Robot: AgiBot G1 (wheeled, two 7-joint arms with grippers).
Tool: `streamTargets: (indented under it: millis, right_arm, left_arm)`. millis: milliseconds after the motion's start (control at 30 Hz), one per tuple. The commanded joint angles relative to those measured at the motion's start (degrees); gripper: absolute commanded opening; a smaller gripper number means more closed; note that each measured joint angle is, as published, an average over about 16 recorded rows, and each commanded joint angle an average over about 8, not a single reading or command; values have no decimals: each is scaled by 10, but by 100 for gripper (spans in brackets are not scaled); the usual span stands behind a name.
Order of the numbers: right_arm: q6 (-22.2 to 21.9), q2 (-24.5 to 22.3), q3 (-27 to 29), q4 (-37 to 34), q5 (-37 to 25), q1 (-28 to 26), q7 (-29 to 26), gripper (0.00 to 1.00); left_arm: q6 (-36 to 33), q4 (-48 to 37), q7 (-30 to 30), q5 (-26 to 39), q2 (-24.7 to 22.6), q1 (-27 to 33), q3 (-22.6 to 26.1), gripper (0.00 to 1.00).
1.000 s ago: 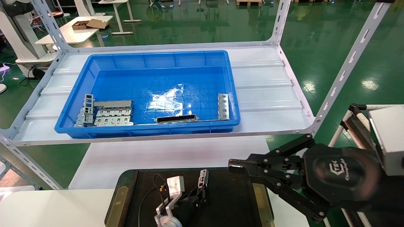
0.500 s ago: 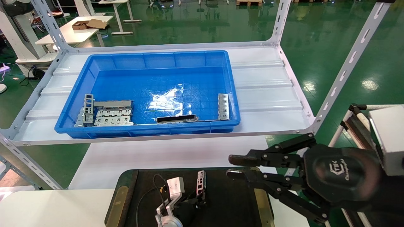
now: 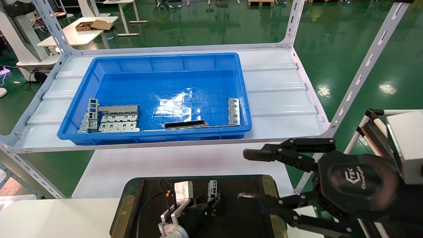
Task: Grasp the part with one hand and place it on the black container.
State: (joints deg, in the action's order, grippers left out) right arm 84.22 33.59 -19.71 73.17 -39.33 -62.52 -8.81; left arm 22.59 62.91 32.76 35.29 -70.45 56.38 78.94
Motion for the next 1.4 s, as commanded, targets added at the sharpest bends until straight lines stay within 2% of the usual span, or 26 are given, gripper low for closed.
streamTargets:
  millis: [33, 400, 667, 1033, 1400]
  right_arm:
    - [0, 0, 0, 0, 0, 0, 0, 100]
    - [0, 0, 0, 0, 0, 0, 0, 100]
    - [0, 0, 0, 0, 0, 0, 0, 100]
    - [0, 0, 0, 0, 0, 0, 0, 100]
    - [0, 0, 0, 0, 0, 0, 0, 100]
  left_arm:
    - [-5, 11, 1, 19, 11, -3, -4, 100]
    - [-126, 89, 10, 142, 122, -26, -48, 100]
    - [-240, 111, -11, 194, 196, -41, -91, 100]
    - [-367, 123, -87, 211, 262, -48, -149, 100]
    - [-504, 132, -214, 173, 310, -56, -225, 100]
